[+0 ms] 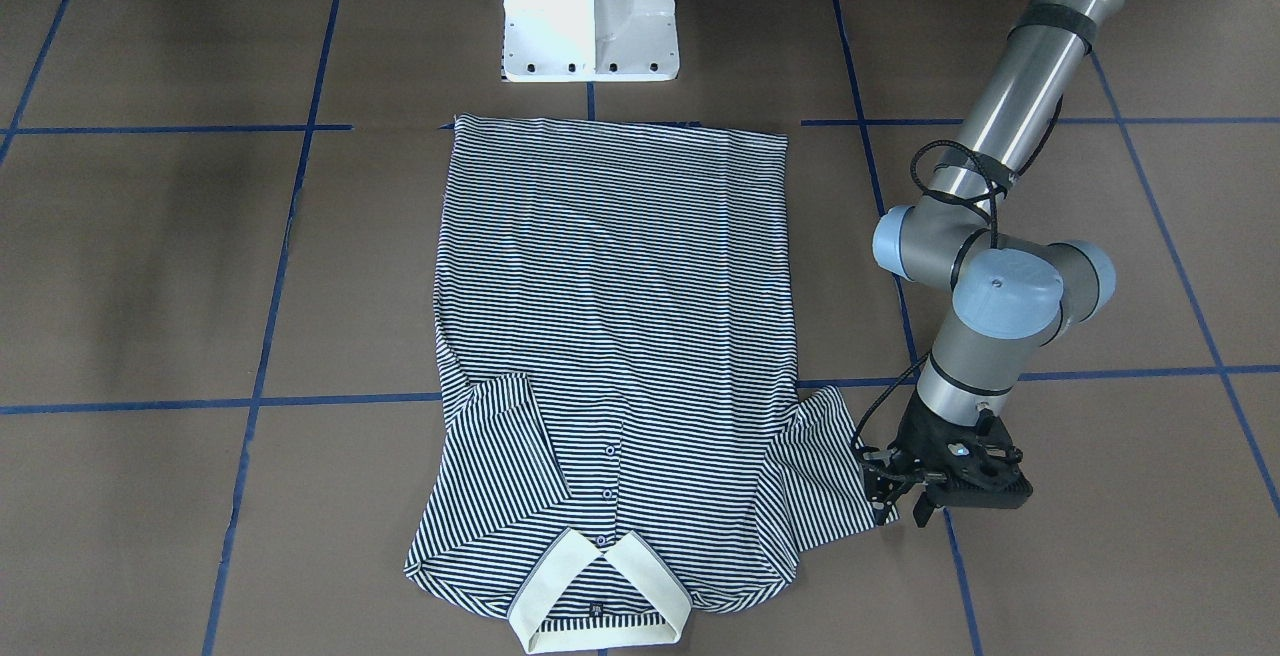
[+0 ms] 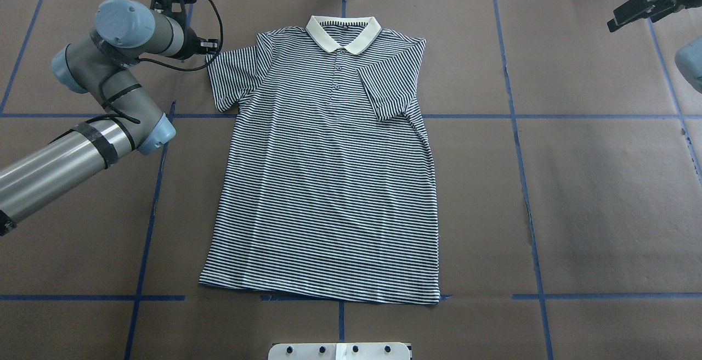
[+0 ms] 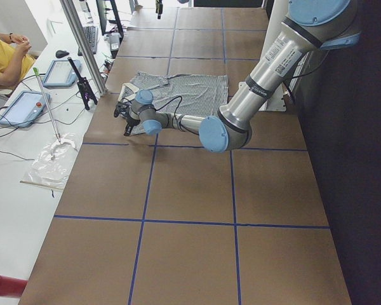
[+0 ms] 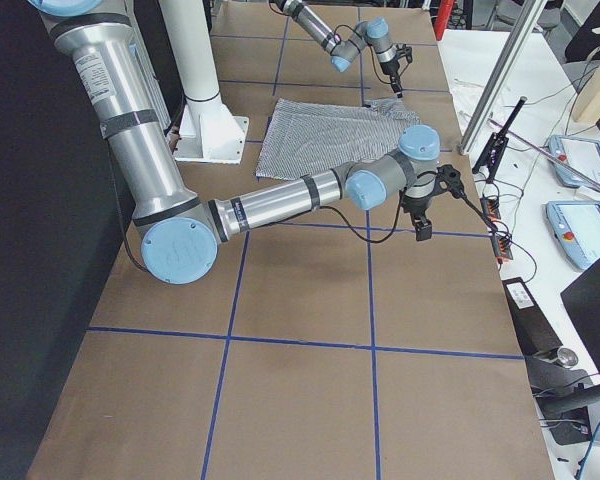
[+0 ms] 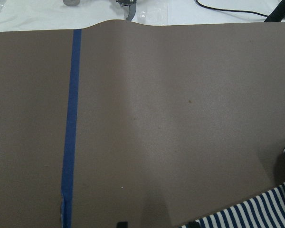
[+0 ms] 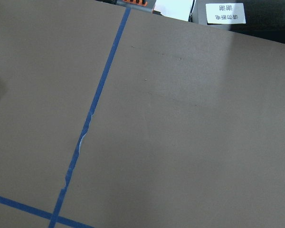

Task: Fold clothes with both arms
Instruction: 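Move the left gripper toward the sleeve nearest it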

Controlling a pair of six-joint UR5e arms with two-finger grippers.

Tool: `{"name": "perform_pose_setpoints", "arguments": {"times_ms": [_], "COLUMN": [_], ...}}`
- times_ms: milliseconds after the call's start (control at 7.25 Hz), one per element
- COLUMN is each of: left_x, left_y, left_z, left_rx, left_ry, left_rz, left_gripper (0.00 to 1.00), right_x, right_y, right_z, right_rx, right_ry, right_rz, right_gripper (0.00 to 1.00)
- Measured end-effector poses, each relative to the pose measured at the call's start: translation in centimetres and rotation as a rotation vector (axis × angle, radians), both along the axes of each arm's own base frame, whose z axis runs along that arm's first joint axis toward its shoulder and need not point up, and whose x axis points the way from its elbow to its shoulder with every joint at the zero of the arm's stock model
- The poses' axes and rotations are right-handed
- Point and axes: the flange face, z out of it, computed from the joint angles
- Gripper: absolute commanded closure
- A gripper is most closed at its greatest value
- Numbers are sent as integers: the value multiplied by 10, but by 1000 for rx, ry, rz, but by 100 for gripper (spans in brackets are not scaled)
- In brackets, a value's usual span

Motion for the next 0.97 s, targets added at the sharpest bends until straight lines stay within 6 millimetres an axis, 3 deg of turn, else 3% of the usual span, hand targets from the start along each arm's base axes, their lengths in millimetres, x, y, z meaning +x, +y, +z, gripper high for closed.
{"name": "perform_pose_setpoints", "arguments": {"times_ms": [552, 690, 828, 966], "left_x": [10, 12, 13, 13], "left_y": [6, 8, 8, 9], "left_z": [2, 2, 2, 3], "left_rx": [-1, -1, -2, -1], "left_ry": [0, -1, -2, -1], "left_rz": [14, 17, 19, 19], "left_gripper": [51, 56, 72, 100], "right_x": [0, 0, 0, 0], "right_y": [-1, 0, 0, 0], "right_z": [0, 0, 1, 1], "right_rx": [1, 0, -1, -1], "right_ry": [1, 2, 2, 2], "right_rz": [1, 1, 1, 1], "right_gripper": [0, 0, 0, 0]}}
